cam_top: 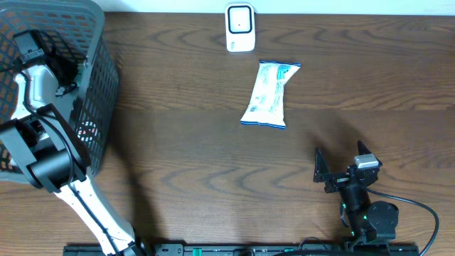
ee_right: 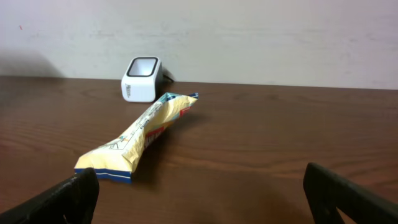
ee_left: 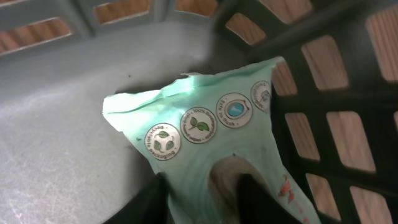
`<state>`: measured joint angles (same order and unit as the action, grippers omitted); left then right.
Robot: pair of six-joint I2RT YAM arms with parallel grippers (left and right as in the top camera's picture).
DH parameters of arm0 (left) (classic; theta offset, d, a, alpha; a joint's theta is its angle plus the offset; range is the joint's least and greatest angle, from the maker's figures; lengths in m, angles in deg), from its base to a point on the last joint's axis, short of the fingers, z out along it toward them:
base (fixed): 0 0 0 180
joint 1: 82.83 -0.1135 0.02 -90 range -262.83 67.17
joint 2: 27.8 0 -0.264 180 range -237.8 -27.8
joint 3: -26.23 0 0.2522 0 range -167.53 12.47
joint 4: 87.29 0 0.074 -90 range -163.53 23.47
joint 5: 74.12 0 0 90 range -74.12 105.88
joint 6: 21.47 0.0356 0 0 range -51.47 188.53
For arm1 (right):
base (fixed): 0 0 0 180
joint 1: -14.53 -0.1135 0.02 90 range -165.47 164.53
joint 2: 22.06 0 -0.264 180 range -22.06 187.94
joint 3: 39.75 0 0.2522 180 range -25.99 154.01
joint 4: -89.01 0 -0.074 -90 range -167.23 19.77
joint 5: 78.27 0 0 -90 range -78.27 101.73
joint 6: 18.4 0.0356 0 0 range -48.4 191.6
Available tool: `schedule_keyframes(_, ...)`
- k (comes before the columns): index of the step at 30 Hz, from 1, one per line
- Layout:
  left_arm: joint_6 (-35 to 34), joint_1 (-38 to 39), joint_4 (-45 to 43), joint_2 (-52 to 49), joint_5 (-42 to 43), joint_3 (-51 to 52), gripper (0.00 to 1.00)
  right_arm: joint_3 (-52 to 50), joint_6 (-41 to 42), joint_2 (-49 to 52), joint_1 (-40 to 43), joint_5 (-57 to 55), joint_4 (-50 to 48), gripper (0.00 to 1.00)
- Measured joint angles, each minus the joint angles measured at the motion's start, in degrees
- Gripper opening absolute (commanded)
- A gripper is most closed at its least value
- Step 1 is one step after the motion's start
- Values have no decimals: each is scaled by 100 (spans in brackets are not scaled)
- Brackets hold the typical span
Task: Scan the item barcode
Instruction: 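Grasp the small green packet with the left gripper and lift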
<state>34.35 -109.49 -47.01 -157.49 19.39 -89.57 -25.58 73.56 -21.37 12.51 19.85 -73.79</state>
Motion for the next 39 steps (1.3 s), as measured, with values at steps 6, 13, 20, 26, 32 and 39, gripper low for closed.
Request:
schedule_keyframes(6,83,-63,46,4,90,-17,7,0,0,0,0,0,0,99)
schedule_keyframes(13,103,-319,752,216,129,-28,7,0,0,0,0,0,0,99)
schedule_keyframes(20,118,-697,1161,1156,105,2,7,0,0,0,0,0,0,99)
schedule_keyframes(26,118,-752,1237,2430,85,0,10,0,0,0,0,0,0,99)
schedule_keyframes(32,151,-748,1659,2682,83,-42,64,0,0,0,0,0,0,99)
schedule_keyframes(39,118,-748,1818,1947,85,-42,67,0,0,0,0,0,2,99)
